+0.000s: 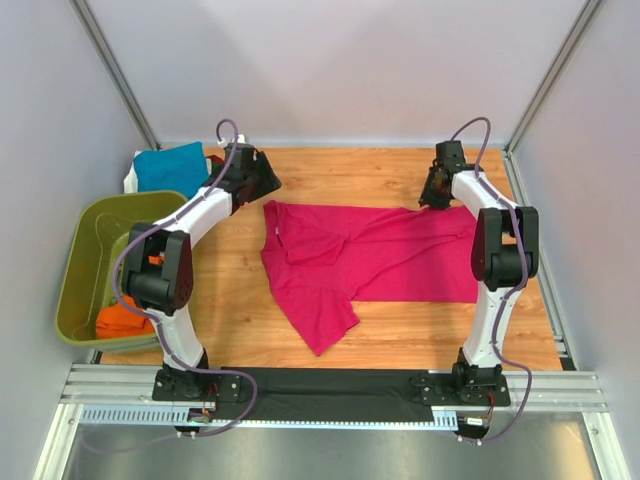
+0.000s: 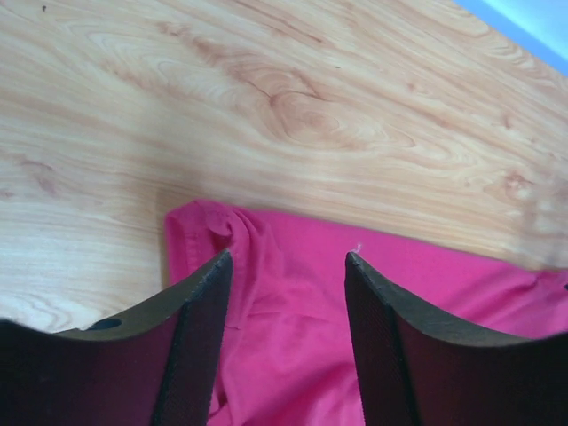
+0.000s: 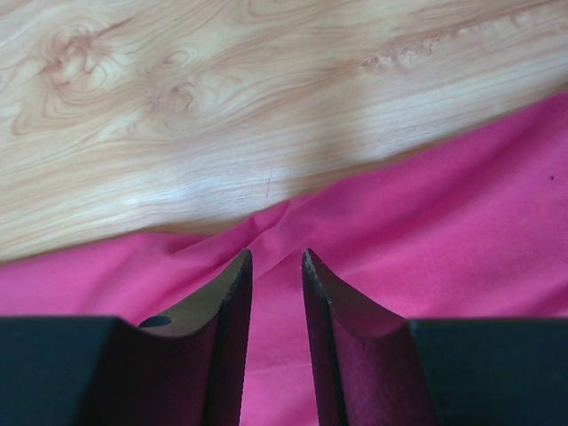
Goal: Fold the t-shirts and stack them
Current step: Fold the tshirt
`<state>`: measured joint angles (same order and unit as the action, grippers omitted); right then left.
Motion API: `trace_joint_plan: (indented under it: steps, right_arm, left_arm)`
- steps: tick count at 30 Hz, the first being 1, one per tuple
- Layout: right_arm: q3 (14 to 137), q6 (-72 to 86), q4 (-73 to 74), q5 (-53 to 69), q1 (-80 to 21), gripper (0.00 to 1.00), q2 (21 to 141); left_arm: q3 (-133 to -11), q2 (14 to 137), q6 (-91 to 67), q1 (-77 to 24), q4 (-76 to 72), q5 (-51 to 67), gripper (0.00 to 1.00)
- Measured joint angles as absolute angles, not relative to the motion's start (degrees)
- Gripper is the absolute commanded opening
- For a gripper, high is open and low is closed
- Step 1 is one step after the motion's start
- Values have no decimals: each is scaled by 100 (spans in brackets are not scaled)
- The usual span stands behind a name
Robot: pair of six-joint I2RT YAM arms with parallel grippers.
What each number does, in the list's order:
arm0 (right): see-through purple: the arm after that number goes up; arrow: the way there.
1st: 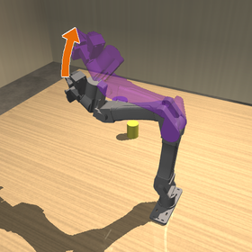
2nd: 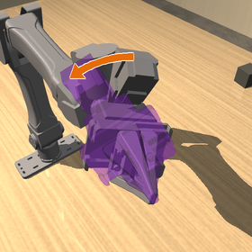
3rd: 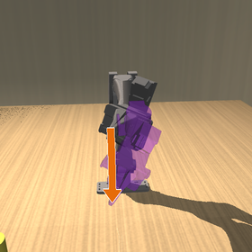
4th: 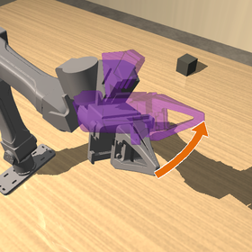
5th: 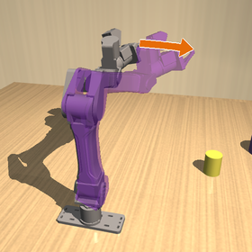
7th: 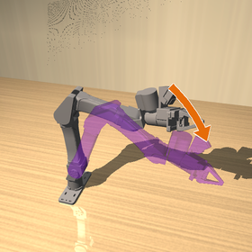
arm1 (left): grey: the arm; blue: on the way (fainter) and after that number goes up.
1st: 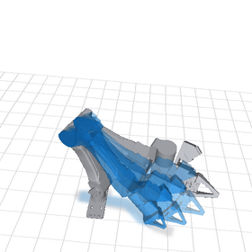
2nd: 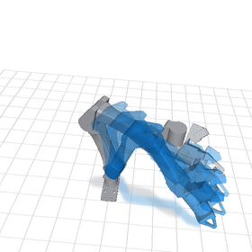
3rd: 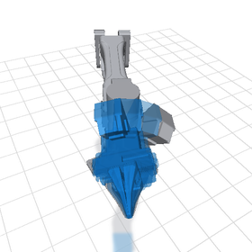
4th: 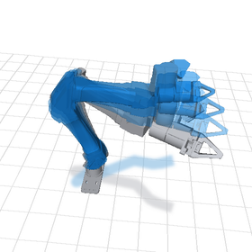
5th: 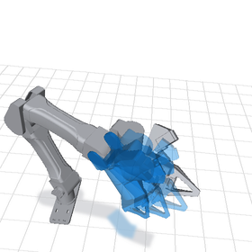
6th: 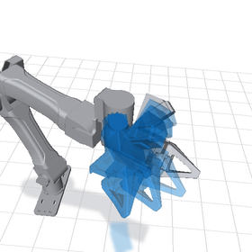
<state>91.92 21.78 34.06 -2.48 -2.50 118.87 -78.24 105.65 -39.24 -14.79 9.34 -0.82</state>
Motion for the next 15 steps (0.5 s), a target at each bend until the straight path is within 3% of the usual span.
trace_joint_plan:
  steps: [5,15]
  right_arm:
    - [9170,2165,3402,-248,-250,31,11808]
    - [9037,2156,3468,-252,-250,31,11808]
  left_arm:
    - [-7520,10499,-4139,-1479,829,117,53]
    - [-7397,11146,-4338,-1474,696,298,48]
